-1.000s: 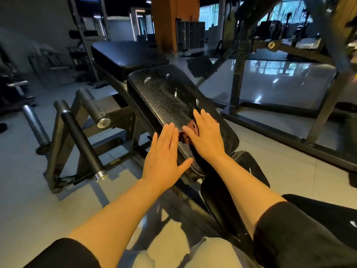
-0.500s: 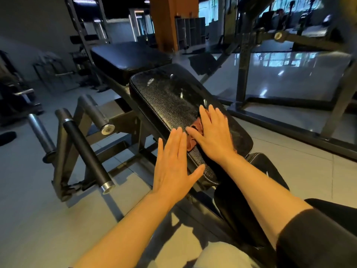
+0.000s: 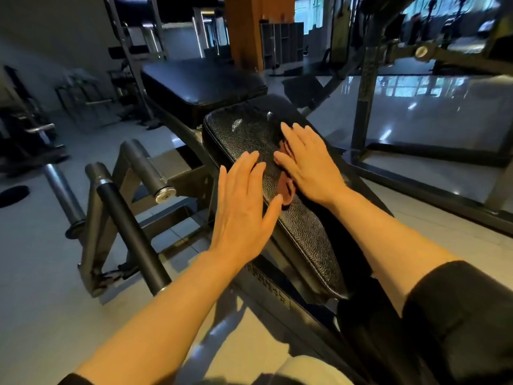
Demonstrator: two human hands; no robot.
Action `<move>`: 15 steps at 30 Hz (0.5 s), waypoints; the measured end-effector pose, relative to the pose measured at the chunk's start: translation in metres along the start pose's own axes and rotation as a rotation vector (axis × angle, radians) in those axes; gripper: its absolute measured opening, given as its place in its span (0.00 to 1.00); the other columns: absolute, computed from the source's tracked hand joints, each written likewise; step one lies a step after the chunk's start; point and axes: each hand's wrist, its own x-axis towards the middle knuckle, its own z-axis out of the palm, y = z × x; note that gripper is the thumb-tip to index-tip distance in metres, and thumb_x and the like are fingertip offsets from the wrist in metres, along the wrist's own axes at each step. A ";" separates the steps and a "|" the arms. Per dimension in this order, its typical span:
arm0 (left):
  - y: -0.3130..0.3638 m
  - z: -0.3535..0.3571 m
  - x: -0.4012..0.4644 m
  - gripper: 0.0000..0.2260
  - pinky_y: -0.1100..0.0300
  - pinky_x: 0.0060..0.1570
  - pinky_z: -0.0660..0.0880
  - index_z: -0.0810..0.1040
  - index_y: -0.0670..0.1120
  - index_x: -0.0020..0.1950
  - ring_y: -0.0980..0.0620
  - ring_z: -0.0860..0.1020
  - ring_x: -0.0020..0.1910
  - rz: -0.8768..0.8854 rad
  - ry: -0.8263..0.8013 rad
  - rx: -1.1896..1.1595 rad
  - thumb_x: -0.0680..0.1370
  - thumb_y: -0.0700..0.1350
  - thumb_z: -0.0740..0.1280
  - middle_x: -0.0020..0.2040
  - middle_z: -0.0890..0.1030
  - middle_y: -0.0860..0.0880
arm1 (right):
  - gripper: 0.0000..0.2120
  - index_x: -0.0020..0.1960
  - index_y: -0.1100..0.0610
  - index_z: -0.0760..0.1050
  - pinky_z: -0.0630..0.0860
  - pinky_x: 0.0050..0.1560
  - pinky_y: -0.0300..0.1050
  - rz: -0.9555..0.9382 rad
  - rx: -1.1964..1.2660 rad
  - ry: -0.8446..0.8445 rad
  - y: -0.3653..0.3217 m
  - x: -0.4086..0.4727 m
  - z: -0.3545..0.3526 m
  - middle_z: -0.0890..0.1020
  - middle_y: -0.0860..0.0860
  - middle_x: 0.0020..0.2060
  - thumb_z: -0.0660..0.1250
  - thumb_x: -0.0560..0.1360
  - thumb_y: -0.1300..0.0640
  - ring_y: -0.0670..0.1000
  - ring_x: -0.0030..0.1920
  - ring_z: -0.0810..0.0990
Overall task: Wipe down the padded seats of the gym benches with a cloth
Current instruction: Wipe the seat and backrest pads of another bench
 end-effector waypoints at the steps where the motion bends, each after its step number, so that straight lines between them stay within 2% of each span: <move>1: -0.007 -0.002 0.004 0.24 0.38 0.73 0.54 0.67 0.39 0.71 0.46 0.57 0.76 -0.006 0.004 0.009 0.79 0.51 0.60 0.74 0.64 0.43 | 0.29 0.79 0.53 0.53 0.46 0.77 0.52 0.042 -0.003 0.016 0.008 0.005 -0.003 0.57 0.55 0.77 0.53 0.82 0.44 0.56 0.78 0.50; 3: -0.020 -0.007 0.012 0.23 0.37 0.72 0.55 0.67 0.40 0.70 0.46 0.58 0.76 -0.024 0.022 0.014 0.80 0.51 0.60 0.74 0.63 0.43 | 0.28 0.78 0.56 0.54 0.45 0.77 0.51 0.144 -0.025 0.053 0.012 0.009 -0.003 0.58 0.57 0.77 0.53 0.83 0.46 0.57 0.77 0.51; 5: -0.032 -0.009 0.019 0.23 0.37 0.71 0.57 0.67 0.40 0.71 0.46 0.58 0.76 -0.047 0.041 0.024 0.79 0.52 0.60 0.74 0.64 0.43 | 0.28 0.78 0.58 0.54 0.47 0.77 0.53 0.155 -0.068 0.075 -0.005 0.010 0.004 0.58 0.58 0.77 0.53 0.83 0.46 0.58 0.77 0.51; 9: -0.043 -0.007 0.036 0.25 0.39 0.71 0.59 0.67 0.39 0.71 0.46 0.59 0.75 -0.085 0.067 0.025 0.79 0.52 0.59 0.73 0.64 0.42 | 0.29 0.79 0.52 0.50 0.49 0.77 0.54 -0.104 0.002 0.010 -0.036 0.016 0.010 0.55 0.54 0.78 0.55 0.82 0.45 0.54 0.78 0.49; 11: -0.046 -0.004 0.043 0.25 0.39 0.71 0.59 0.67 0.39 0.71 0.46 0.59 0.75 -0.084 0.071 0.012 0.80 0.53 0.58 0.73 0.64 0.43 | 0.31 0.79 0.51 0.50 0.50 0.77 0.54 -0.140 0.027 -0.026 -0.022 0.028 0.005 0.55 0.53 0.78 0.56 0.81 0.42 0.53 0.78 0.49; 15: -0.059 -0.009 0.046 0.24 0.41 0.71 0.60 0.66 0.39 0.71 0.46 0.59 0.75 -0.085 0.099 0.003 0.80 0.53 0.58 0.73 0.64 0.43 | 0.32 0.79 0.54 0.51 0.45 0.77 0.53 0.154 -0.025 0.014 0.007 0.049 -0.001 0.54 0.56 0.78 0.52 0.81 0.40 0.57 0.78 0.48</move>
